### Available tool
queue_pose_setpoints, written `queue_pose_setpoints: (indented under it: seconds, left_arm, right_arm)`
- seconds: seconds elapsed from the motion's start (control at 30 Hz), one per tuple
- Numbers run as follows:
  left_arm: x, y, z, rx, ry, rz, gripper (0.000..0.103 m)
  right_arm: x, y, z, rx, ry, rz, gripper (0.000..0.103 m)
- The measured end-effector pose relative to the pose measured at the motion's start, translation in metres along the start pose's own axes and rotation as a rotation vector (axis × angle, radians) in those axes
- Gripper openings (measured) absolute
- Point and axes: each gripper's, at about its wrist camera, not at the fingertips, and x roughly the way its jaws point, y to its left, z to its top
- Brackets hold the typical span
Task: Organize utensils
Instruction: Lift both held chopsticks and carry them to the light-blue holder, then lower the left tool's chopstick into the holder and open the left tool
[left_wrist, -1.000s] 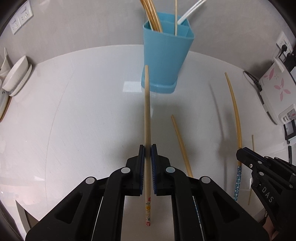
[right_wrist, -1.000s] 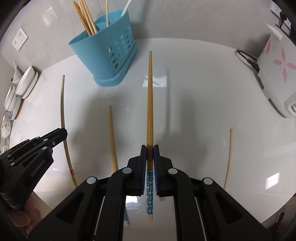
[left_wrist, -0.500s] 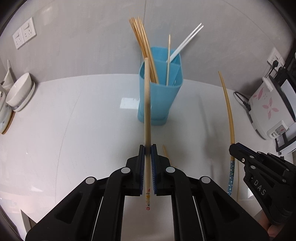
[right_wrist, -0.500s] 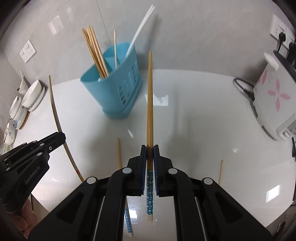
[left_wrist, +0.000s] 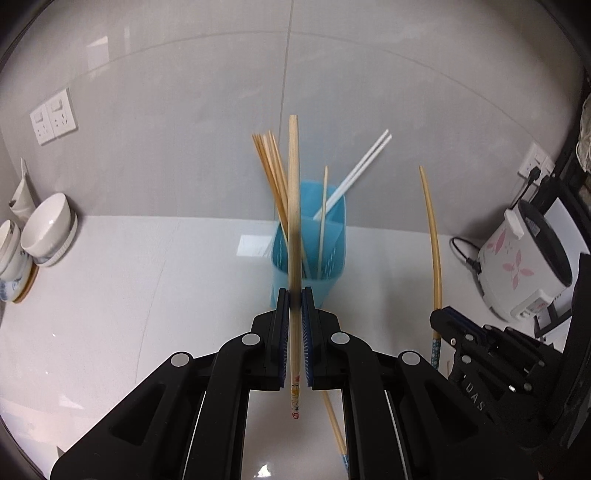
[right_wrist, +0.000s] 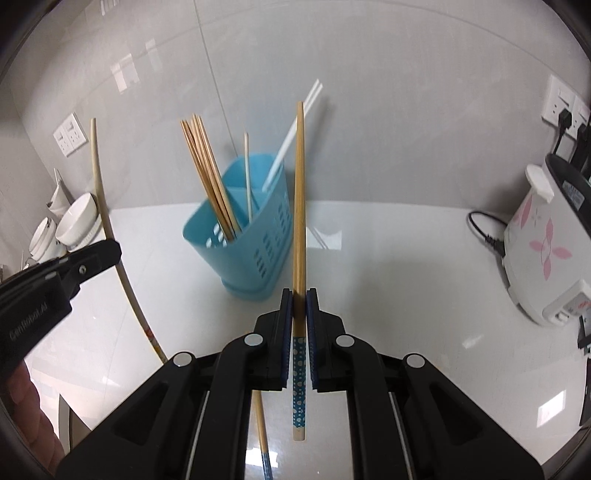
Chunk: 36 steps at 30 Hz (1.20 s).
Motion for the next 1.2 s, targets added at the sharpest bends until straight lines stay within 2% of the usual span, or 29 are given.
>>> queue_pose_setpoints:
  seconds: [0.57,0.93,1.2]
  left_arm:
    - [-0.017,0.008,0.073,-0.058,-0.119,-0.027,0.006]
    - [0.029,0.017,0.092,-0.093,-0.124,-0.052,0.006]
    - [0.071,0.022,0.087,-0.096,-0.075,-0.055,0.006]
  right_arm:
    - [-0.012,0.008,0.042,-0.004,-0.109,0.022,0.007]
    - [0.003,0.008,0.062,-0.002,-0.127,0.041,0.007]
    - [0.019,0.007,0.068,0.009,-0.108,0.048,0.007]
